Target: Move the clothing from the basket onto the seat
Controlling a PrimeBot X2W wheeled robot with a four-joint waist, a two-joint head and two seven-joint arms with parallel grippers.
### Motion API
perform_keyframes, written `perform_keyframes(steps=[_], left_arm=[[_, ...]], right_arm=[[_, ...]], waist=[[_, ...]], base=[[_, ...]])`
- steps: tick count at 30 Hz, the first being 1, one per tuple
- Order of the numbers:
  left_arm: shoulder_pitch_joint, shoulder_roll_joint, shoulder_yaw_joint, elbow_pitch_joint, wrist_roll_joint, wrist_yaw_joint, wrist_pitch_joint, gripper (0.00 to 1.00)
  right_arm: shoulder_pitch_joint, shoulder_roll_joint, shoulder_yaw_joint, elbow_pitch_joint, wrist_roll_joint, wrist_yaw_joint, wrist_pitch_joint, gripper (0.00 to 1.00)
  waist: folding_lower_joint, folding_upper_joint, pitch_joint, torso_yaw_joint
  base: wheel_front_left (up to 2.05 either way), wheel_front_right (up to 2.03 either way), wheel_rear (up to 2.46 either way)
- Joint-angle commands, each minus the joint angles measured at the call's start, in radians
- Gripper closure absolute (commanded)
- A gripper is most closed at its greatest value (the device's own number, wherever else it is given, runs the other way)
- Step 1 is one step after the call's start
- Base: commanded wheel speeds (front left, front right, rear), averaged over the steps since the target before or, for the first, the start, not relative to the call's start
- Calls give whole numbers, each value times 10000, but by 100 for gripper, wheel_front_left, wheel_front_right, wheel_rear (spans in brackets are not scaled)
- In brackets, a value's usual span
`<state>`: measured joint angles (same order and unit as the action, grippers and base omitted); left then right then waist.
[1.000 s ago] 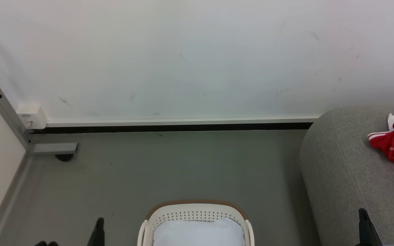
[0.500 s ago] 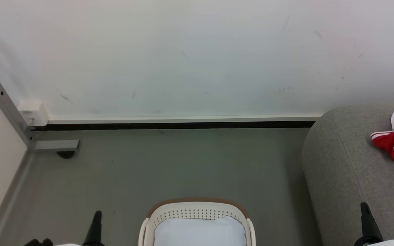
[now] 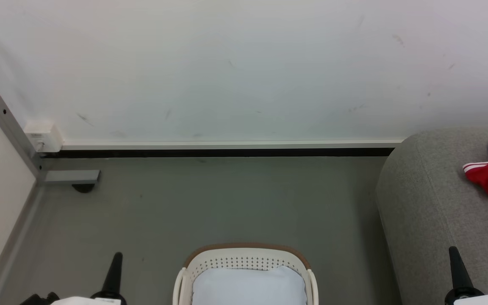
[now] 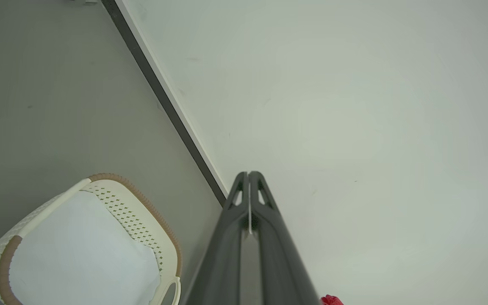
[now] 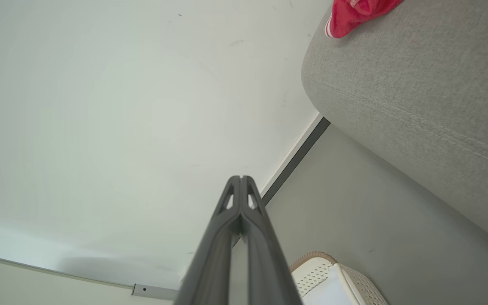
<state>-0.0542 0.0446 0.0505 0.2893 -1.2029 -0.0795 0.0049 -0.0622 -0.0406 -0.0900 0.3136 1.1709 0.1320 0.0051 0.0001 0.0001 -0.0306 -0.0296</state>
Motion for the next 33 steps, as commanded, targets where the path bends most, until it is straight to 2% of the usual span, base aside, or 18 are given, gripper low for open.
perform_keyframes(steps=[1,33], left_arm=[[-202,68,58,-102,-236,-62,77,100],[-475,84,481,-348,-2886,-383,789,100]], right_arm=[[-259,-117,-41,-166,268,-13,60,100],[-425,-133,-190,-543,3118,-20,778,100]], waist=[[-1,-1,8,8],[-1,-1,213,188]], base=[[0,0,0],[0,0,0]])
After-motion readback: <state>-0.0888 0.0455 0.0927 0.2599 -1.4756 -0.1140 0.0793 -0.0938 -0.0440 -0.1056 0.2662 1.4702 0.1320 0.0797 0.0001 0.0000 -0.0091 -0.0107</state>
